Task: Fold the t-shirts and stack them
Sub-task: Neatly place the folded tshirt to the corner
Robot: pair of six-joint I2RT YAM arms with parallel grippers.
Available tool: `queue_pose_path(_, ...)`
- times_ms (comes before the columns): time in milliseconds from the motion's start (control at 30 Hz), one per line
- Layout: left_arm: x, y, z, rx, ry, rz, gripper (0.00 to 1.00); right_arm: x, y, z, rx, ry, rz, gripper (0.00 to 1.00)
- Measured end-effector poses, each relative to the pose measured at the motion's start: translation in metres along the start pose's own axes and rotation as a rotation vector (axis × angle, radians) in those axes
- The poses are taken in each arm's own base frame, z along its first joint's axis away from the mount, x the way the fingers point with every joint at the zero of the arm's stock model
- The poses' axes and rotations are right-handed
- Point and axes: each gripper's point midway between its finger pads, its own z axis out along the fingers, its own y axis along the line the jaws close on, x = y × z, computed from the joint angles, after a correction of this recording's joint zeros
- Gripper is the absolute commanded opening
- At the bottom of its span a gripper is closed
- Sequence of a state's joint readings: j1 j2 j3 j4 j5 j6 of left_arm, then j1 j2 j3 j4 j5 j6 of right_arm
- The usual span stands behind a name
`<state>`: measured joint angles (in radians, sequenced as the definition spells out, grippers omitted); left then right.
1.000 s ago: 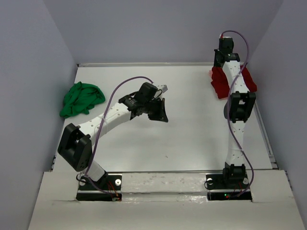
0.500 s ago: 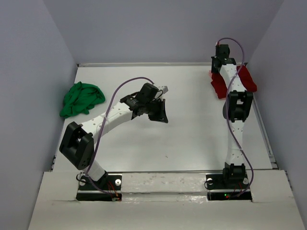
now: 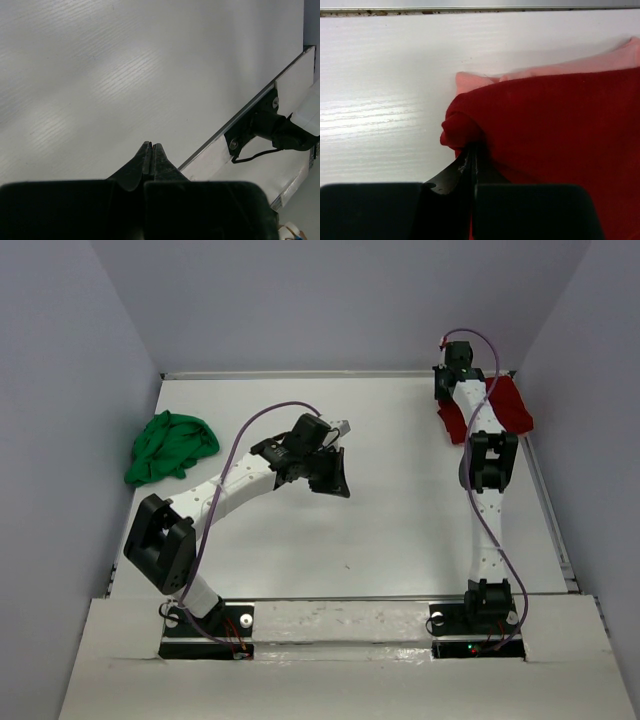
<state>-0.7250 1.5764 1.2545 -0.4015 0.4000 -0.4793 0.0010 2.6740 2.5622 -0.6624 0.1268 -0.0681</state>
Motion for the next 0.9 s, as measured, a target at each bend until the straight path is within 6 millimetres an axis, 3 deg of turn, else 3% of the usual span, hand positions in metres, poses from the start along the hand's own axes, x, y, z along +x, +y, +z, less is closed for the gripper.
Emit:
queue_pose_path(133, 0.002, 0.002, 0.001, -0.003, 0.005, -0.003, 0.00, -0.002, 0.004, 0.001, -0.024, -0.007, -0.010, 0.00)
queue_pose_path(167, 0.003, 0.002, 0.001, -0.004, 0.007, -0.004, 0.00, -0.002, 0.005, 0.001, -0.029, -0.010, -0.010, 0.13)
queue_pose_path(233, 0.003, 0.003, 0.001, -0.005, 0.009, -0.005, 0.00, -0.003, 0.005, 0.001, -0.033, -0.014, -0.010, 0.28)
queue_pose_path(267, 0.004, 0.003, 0.001, -0.006, 0.009, -0.006, 0.00, -0.004, 0.006, 0.001, -0.033, -0.018, -0.007, 0.46)
queue_pose_path(367, 0.004, 0.003, 0.002, -0.005, 0.009, -0.013, 0.00, -0.007, 0.005, -0.008, -0.034, -0.019, -0.006, 0.62)
queue_pose_path(500, 0.002, 0.005, 0.002, -0.019, 0.000, -0.020, 0.00, -0.035, 0.004, -0.039, -0.020, -0.073, -0.014, 0.71)
queue_pose_path(600, -0.003, 0.012, 0.002, -0.064, -0.025, -0.021, 0.06, -0.069, 0.004, -0.087, -0.018, -0.146, -0.001, 0.77)
queue_pose_path(700, -0.015, 0.016, -0.002, -0.118, -0.072, -0.015, 0.18, -0.109, 0.003, -0.165, -0.034, -0.253, 0.046, 0.79)
queue_pose_path(733, -0.019, 0.017, -0.003, -0.129, -0.086, -0.015, 0.18, -0.117, 0.003, -0.182, -0.038, -0.279, 0.058, 0.80)
queue_pose_path(767, -0.025, 0.017, -0.005, -0.144, -0.107, -0.008, 0.18, -0.129, 0.003, -0.216, -0.051, -0.327, 0.079, 0.80)
queue_pose_path(833, -0.036, 0.021, -0.009, -0.188, -0.156, 0.001, 0.18, -0.140, 0.007, -0.262, -0.079, -0.388, 0.112, 0.80)
queue_pose_path(900, -0.042, 0.026, -0.012, -0.225, -0.190, 0.005, 0.19, -0.134, 0.013, -0.302, -0.110, -0.415, 0.142, 0.81)
